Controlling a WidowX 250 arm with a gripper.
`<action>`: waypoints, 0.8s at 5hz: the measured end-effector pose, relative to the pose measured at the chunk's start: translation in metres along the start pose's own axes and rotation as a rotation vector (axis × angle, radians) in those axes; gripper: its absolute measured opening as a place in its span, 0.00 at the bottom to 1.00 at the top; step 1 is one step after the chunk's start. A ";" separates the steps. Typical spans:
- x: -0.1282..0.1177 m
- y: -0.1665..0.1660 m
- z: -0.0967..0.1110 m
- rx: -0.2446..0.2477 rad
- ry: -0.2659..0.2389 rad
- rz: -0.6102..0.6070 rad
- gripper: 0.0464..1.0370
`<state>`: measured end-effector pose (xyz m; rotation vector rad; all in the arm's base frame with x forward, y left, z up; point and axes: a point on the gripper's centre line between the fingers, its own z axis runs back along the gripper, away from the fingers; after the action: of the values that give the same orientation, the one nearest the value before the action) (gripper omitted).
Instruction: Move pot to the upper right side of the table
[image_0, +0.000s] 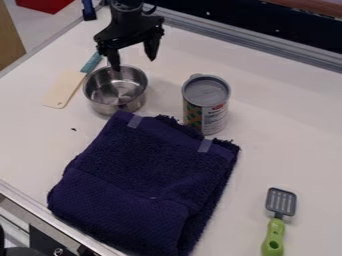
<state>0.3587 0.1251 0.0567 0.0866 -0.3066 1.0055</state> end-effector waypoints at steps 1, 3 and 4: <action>0.001 -0.011 0.003 -0.008 0.005 0.047 0.96; -0.003 -0.012 -0.015 0.064 0.015 0.104 0.96; -0.006 -0.014 -0.026 0.076 0.035 0.122 0.96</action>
<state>0.3729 0.1188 0.0310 0.1201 -0.2441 1.1386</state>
